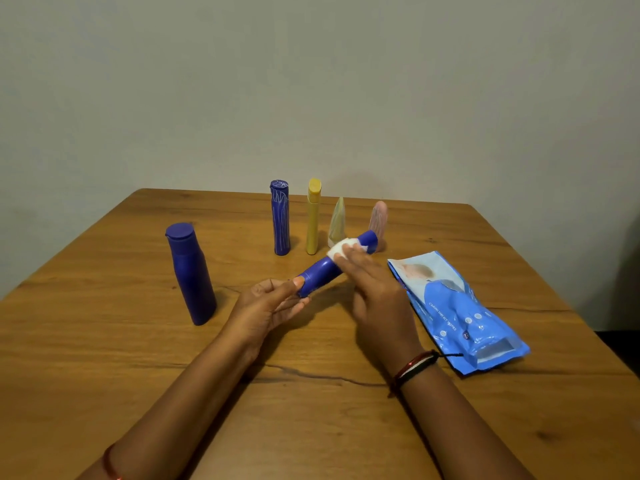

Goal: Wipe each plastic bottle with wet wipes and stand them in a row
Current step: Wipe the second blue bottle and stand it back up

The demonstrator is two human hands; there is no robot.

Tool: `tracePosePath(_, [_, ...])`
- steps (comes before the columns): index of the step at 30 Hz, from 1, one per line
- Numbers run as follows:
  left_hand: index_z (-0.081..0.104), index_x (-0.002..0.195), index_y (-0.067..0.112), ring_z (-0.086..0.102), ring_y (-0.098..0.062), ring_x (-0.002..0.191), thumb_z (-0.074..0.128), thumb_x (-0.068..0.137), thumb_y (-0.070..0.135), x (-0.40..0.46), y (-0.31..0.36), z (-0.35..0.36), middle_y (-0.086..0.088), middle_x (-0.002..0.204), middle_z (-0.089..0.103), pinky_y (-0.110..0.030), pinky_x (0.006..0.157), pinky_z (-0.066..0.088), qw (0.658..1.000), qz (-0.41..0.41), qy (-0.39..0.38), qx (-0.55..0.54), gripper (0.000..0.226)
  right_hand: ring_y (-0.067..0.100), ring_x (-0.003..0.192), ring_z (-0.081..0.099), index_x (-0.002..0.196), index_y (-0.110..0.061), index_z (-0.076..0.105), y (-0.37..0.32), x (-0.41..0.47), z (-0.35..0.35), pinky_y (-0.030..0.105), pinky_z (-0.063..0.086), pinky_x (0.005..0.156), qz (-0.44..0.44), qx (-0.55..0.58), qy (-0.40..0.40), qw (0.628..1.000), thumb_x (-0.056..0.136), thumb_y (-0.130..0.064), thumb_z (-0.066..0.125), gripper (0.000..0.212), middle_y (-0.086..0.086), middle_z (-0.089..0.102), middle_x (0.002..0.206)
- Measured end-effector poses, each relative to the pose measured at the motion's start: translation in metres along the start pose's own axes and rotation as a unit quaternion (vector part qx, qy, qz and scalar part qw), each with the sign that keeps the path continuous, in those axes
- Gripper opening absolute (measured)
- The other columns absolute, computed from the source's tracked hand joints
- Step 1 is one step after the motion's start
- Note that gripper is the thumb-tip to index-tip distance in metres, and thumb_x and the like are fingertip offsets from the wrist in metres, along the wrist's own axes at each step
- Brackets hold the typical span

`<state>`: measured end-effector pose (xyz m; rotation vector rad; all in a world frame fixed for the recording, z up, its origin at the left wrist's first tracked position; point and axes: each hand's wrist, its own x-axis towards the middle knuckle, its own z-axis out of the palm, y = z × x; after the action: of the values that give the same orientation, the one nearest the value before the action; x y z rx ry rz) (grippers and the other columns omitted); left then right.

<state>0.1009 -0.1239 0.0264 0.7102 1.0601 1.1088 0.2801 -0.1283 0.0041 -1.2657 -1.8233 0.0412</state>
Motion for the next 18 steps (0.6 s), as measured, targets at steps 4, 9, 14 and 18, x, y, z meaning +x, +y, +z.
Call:
tracePosePath(4, [0.065, 0.092, 0.01, 0.069, -0.01, 0.071, 0.074, 0.078, 0.012, -0.005, 0.001, 0.0, -0.002, 0.079, 0.071, -0.023, 0.068, 0.056, 0.973, 0.138, 0.056, 0.177, 0.017, 0.016, 0.133, 0.041, 0.131, -0.014, 0.056, 0.025, 0.007, -0.008, 0.026, 0.032, 0.111, 0.056, -0.01, 0.08, 0.995, 0.078, 0.018, 0.046, 0.063, 0.005, 0.051, 0.138])
tracePosePath(9, [0.065, 0.093, 0.018, 0.07, -0.004, 0.082, 0.077, 0.074, 0.004, -0.007, 0.001, -0.004, 0.007, 0.09, 0.072, -0.014, 0.067, 0.053, 0.926, 0.276, 0.06, 0.251, 0.026, 0.014, 0.132, 0.042, 0.131, -0.014, 0.056, 0.009, 0.002, -0.001, 0.028, 0.034, 0.11, 0.05, -0.004, 0.042, 0.998, 0.079, 0.015, 0.05, 0.06, 0.005, 0.053, 0.136])
tracePosePath(14, [0.064, 0.098, 0.021, 0.068, 0.0, 0.091, 0.075, 0.077, 0.005, -0.007, -0.002, -0.004, 0.008, 0.099, 0.07, -0.012, 0.071, 0.052, 0.9, 0.321, 0.051, 0.289, 0.028, 0.011, 0.134, 0.039, 0.134, -0.015, 0.051, -0.03, -0.008, 0.017, 0.027, 0.027, 0.111, -0.045, 0.0, -0.05, 0.998, 0.08, 0.009, 0.058, 0.059, 0.003, 0.052, 0.137])
tracePosePath(18, [0.063, 0.098, 0.022, 0.065, 0.004, 0.096, 0.073, 0.078, 0.006, -0.007, -0.001, -0.006, 0.008, 0.103, 0.068, -0.009, 0.074, 0.05, 0.879, 0.353, 0.05, 0.316, 0.028, 0.008, 0.133, 0.038, 0.134, -0.019, 0.05, -0.028, -0.007, 0.016, 0.029, 0.026, 0.112, -0.074, -0.015, -0.046, 0.996, 0.082, 0.004, 0.062, 0.058, -0.001, 0.053, 0.136])
